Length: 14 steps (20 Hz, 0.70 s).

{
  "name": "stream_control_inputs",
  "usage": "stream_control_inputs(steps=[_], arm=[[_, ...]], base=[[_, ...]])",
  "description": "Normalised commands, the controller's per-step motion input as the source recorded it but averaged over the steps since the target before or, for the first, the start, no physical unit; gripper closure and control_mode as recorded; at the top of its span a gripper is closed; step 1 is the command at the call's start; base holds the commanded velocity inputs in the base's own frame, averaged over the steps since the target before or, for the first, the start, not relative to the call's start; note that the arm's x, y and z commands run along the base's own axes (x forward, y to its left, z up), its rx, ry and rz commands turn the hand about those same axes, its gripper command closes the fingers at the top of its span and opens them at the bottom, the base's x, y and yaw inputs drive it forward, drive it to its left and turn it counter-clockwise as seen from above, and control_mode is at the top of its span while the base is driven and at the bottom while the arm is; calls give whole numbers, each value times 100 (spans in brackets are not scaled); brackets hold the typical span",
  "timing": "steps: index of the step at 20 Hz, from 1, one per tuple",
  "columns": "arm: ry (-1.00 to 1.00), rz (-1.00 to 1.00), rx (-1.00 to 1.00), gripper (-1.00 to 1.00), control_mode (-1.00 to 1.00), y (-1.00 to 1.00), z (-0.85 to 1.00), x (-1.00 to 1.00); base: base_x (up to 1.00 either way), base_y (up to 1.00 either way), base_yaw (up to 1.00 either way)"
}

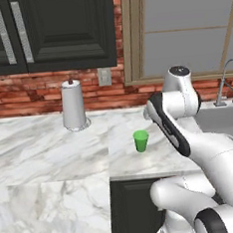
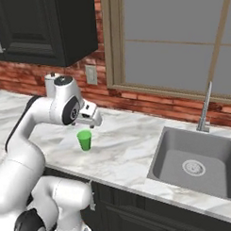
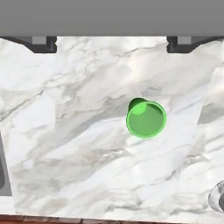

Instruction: Place the pitcher and cup on the dining counter for serving.

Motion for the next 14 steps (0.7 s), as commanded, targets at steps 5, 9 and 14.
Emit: stream_control_inputs(steps=[5,9,14], arm=[[21,-1,0,-100,-100,1,-51,90],[22,0,0,-100,-100,15,-43,64],[12,0,0,-100,-100,2,-21,12]], base=[[0,0,0],[0,0,0],[0,0,0]])
